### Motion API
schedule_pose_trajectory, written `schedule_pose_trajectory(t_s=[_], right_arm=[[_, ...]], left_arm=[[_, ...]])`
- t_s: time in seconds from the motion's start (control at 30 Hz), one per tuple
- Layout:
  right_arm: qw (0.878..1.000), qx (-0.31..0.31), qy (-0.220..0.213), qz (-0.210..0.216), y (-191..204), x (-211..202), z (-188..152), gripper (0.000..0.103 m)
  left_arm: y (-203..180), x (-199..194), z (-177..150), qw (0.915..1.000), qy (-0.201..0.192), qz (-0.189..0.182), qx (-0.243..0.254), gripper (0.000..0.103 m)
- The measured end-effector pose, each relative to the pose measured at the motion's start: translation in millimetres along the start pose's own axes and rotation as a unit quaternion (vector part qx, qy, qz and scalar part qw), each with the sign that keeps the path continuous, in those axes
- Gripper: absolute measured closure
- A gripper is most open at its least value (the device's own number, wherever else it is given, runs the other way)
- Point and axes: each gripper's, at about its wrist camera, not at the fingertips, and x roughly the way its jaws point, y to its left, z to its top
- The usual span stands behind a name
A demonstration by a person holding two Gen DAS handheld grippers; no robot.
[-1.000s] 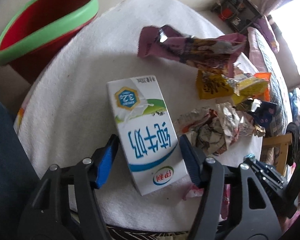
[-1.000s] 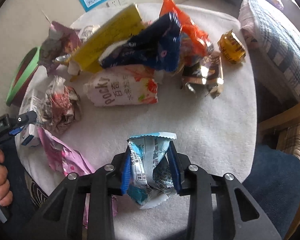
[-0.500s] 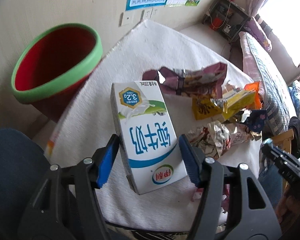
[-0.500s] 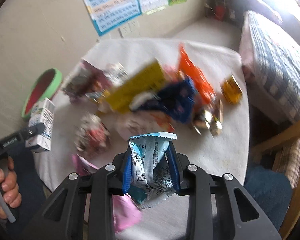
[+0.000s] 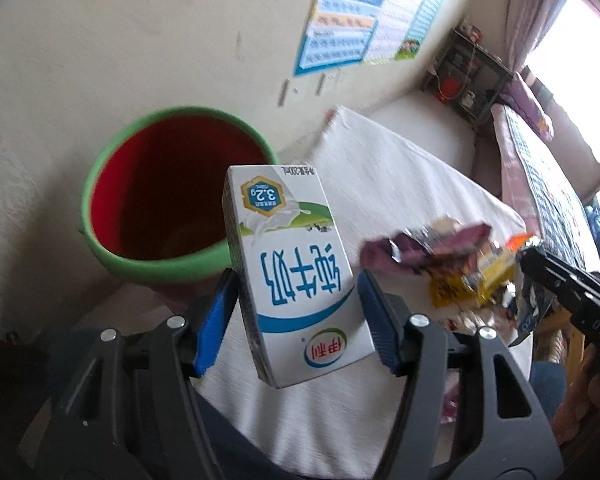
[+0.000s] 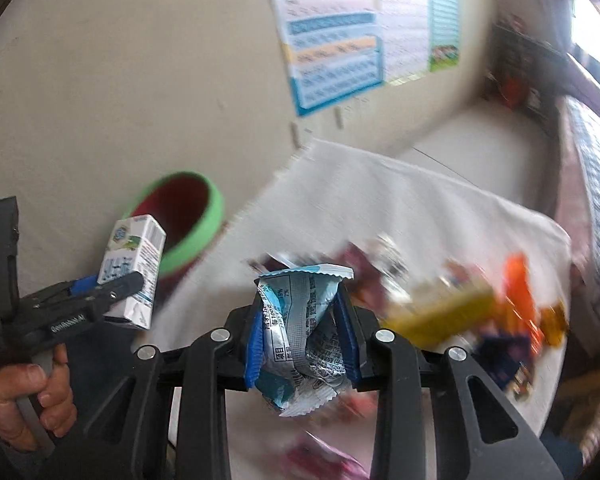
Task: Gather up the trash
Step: 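Carry the carton and wrapper to the red bin and open both tools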
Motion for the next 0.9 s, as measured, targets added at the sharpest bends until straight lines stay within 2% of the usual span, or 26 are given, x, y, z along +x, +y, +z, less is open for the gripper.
schedule_pose_trajectory(t_s=[0.27, 0.47, 0.83, 0.9], right_arm=[[0.997, -0.041, -0.016, 0.064, 71, 36, 56, 0.072], [0.994, -0.054, -0.008, 0.1, 116, 70, 93, 0.072], [0.99, -0.062, 0.017, 0.122, 164, 141, 136, 0.071], [0.99, -0.063, 0.02, 0.124, 169, 150, 140, 0.068]], left_arm=[[60, -6, 31, 0.9993, -0.025, 0.007, -0.027, 0.043], [95, 2, 49, 0.9985, -0.032, 0.011, -0.044, 0.043], [132, 31, 72, 0.9973, -0.027, 0.011, -0.068, 0.044], [136, 35, 74, 0.9971, -0.025, 0.01, -0.071, 0.047]])
